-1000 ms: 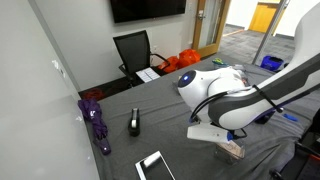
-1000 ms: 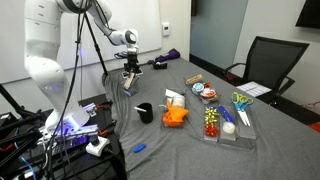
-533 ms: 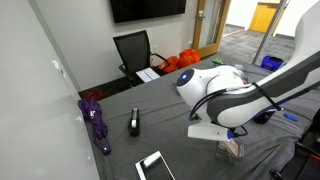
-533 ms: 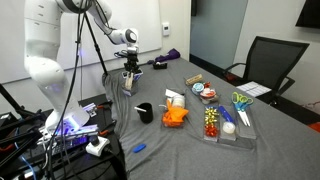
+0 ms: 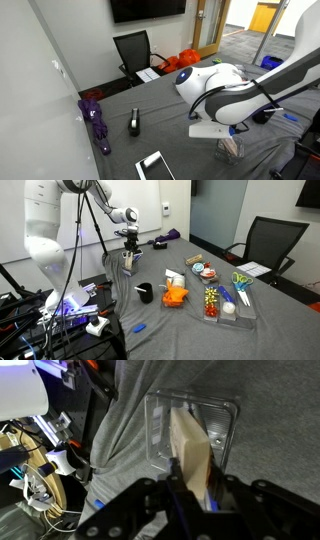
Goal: Remove the wooden object from the clear bowl and place it on the table upright
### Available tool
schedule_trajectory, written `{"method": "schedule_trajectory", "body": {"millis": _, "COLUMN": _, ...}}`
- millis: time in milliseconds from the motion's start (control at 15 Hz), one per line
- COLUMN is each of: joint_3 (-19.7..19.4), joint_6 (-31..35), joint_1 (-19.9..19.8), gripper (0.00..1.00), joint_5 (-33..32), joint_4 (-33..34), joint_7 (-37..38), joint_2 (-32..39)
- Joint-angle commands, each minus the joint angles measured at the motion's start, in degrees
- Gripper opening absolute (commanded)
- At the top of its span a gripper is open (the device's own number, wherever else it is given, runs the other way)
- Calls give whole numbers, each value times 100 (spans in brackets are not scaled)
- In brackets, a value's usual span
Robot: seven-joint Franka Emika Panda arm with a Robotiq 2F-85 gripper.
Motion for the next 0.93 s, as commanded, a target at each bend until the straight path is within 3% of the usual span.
{"method": "schedule_trajectory", "body": {"millis": 0, "joint_3": 36, "joint_6": -317, "joint_1": -98, "gripper": 7, "joint_5": 271, "joint_4": 197, "joint_7": -626, "joint_2": -83}}
{"method": "schedule_trajectory", "body": {"millis": 600, "joint_3": -47, "joint_6": -1132, "joint_1": -451, "gripper": 7, "joint_5": 1206, "joint_4": 1107, "joint_7": -1740, "joint_2": -152}}
{"method": "schedule_trajectory", "body": {"millis": 867, "joint_3": -145, "joint_6": -1233, "joint_1": -630, "gripper": 7, "joint_5": 1792, "joint_4": 1678, "joint_7": -1714, "joint_2": -15}}
